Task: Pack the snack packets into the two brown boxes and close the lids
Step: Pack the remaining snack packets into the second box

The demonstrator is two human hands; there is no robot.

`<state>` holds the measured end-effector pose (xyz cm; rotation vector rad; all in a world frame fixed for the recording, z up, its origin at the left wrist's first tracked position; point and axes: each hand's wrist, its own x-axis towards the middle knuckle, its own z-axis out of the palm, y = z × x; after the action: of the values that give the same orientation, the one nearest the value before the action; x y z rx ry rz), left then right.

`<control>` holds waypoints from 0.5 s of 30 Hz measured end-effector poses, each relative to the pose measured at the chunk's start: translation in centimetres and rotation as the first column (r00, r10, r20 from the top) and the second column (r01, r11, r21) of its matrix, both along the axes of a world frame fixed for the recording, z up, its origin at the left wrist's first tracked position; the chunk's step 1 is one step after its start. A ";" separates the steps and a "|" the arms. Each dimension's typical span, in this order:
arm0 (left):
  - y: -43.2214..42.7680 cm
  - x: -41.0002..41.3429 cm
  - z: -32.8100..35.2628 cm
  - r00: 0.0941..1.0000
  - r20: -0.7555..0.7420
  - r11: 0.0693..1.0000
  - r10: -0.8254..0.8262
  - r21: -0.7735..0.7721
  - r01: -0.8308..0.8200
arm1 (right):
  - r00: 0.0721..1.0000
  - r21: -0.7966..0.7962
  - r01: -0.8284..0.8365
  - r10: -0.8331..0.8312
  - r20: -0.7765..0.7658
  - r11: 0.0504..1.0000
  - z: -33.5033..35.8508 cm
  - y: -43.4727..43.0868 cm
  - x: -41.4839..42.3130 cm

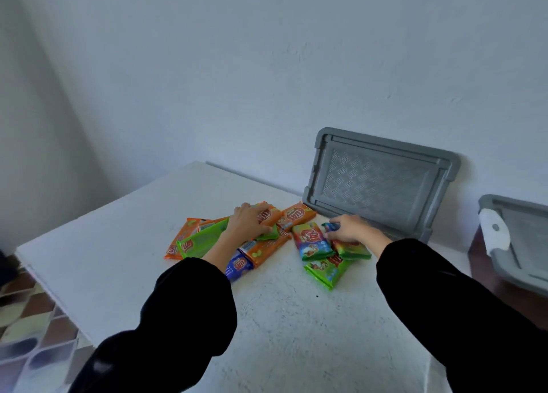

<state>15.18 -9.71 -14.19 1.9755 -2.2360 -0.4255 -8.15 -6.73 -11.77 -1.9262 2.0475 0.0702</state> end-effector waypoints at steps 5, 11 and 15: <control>0.7 -0.3 -0.2 0.996 -0.069 0.992 0.049 -0.108 -0.057 | 0.998 -0.046 0.069 -0.068 0.019 0.997 -0.5 0.2 0.2; 1.8 -1.2 1.2 0.981 -0.182 0.973 0.070 -0.206 -0.108 | 0.964 -0.078 0.172 -0.152 0.217 0.982 1.6 0.5 -0.5; 3.1 -3.5 4.1 0.977 -0.206 0.964 -0.054 -0.266 -0.003 | 0.955 -0.195 0.127 -0.067 0.289 0.973 6.1 2.0 -1.4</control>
<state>11.65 -6.63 -10.07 1.6839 -2.0665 -0.3038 -9.58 -4.73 -5.71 -1.8235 2.0174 -0.4374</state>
